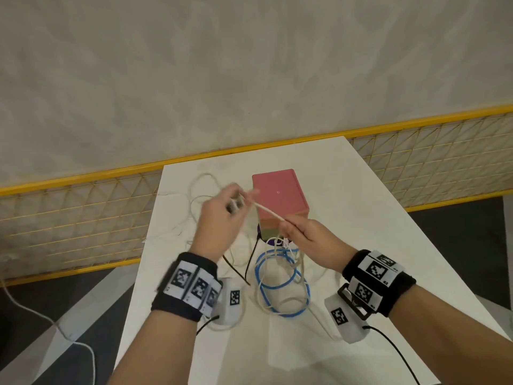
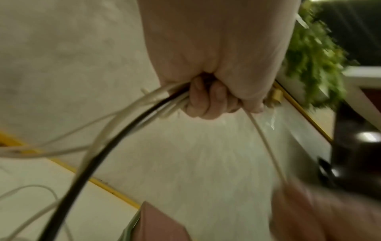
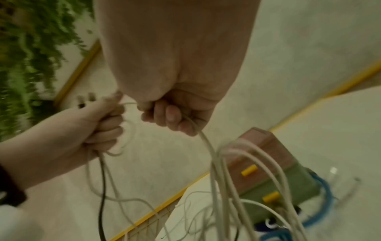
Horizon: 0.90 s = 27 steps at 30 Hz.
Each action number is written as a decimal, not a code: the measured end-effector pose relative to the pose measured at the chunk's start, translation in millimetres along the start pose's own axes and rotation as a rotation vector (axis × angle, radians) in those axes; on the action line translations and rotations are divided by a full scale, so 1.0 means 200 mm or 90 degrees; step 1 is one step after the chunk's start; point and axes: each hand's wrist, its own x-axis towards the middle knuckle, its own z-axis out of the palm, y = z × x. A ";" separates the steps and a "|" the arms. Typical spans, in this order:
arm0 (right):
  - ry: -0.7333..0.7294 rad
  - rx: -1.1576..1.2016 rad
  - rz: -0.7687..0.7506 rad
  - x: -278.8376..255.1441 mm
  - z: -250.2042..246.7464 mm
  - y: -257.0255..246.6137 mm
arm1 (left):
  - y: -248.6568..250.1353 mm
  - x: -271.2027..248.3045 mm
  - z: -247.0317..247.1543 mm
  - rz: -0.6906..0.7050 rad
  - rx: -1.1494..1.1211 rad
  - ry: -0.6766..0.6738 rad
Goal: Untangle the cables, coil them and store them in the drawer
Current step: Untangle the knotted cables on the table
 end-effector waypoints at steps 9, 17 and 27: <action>0.039 0.010 0.037 -0.04 0.00 0.03 | -0.03 0.01 -0.03 0.028 0.021 -0.016; 0.016 0.017 -0.016 -0.03 -0.01 -0.01 | -0.04 -0.01 0.06 0.053 0.014 -0.087; 0.024 0.017 -0.019 0.00 0.01 -0.03 | -0.03 -0.06 0.08 0.054 0.081 -0.181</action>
